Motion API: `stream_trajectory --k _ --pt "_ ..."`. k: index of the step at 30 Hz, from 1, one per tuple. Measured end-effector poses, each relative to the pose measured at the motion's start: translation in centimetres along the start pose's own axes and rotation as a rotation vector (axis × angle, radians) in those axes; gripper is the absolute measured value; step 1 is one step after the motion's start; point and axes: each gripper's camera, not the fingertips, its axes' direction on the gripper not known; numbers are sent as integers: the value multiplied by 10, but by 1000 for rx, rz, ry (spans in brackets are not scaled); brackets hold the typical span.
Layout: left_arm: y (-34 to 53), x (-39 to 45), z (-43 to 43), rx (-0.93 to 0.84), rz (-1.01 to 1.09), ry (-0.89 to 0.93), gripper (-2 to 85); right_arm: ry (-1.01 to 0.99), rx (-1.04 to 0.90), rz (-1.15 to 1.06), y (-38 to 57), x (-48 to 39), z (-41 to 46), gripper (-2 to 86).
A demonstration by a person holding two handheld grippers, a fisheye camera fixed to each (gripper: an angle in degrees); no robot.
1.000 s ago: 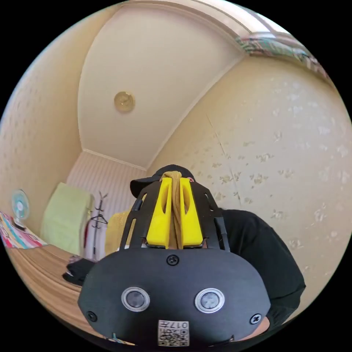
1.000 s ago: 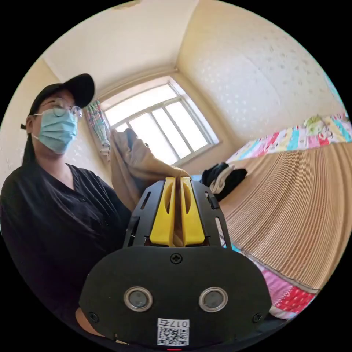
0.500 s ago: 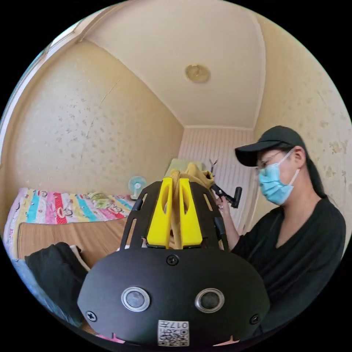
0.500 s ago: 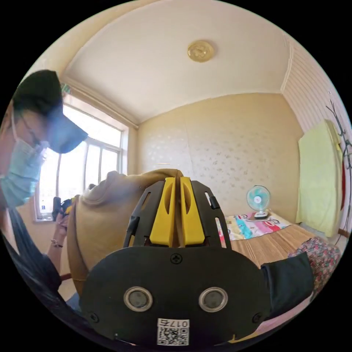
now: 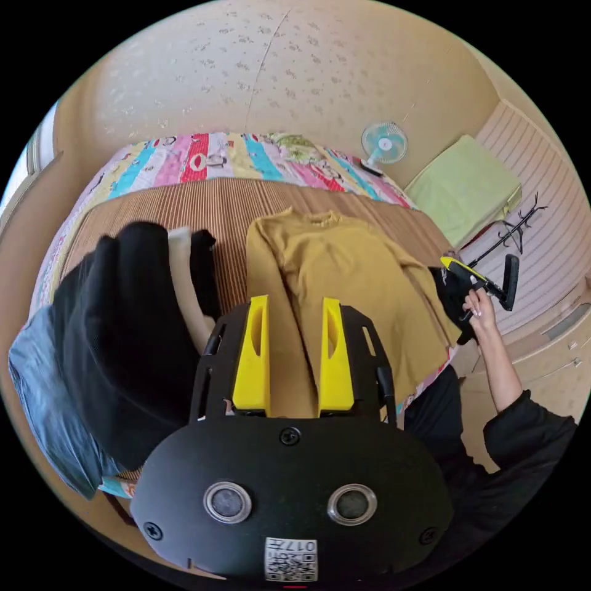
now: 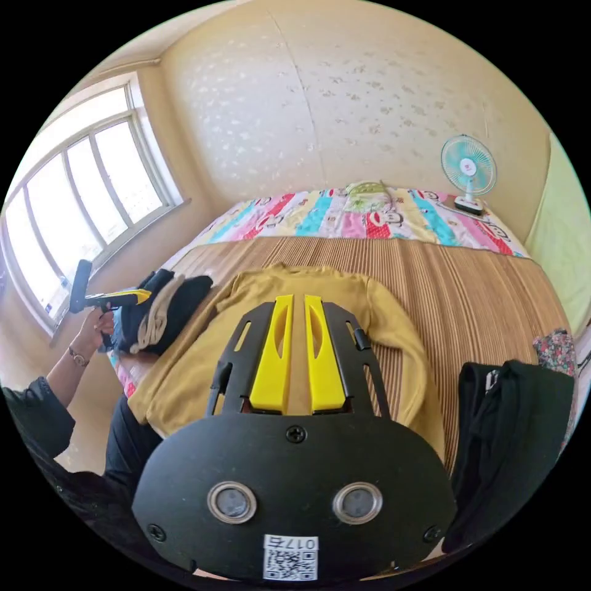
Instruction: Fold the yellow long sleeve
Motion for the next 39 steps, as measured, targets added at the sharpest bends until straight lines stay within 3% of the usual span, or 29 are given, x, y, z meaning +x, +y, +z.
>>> stream_trajectory --k 2,6,8,11,15,17,20,22,24,29,31,34,36,39 --pt "52 1 29 -105 -61 -43 119 -28 -49 23 53 -8 17 19" --pt "111 16 29 -101 -106 -152 120 -31 -34 87 149 -25 18 18" --pt "118 26 22 -142 -82 -256 79 -17 -37 108 175 -30 16 17" --pt "94 32 -13 -183 39 -236 19 -29 -61 149 204 -25 15 17" --pt "79 14 -160 142 -5 -250 4 -84 -57 119 219 -8 -5 14" --pt "95 -26 -243 331 -240 -367 4 -83 -22 116 223 1 -23 17" --pt "146 -76 -295 555 -507 -335 26 -66 -3 144 232 22 -48 25" --pt "165 -84 -289 591 -509 -231 62 -34 -6 168 238 35 -57 32" --pt "163 -75 -256 526 -424 -119 84 21 -37 208 247 53 -65 44" --pt "121 -32 -95 33 -214 69 125 174 -130 231 254 88 -71 93" --pt "119 -32 -63 -27 -196 116 131 224 -147 248 257 109 -75 107" --pt "123 -40 -22 -185 -181 93 123 88 -284 249 263 148 -72 110" --pt "134 -40 -30 -160 -146 19 91 103 -328 182 273 157 -87 85" --pt "157 -46 -45 -203 -106 84 39 87 -351 151 292 163 -120 49"
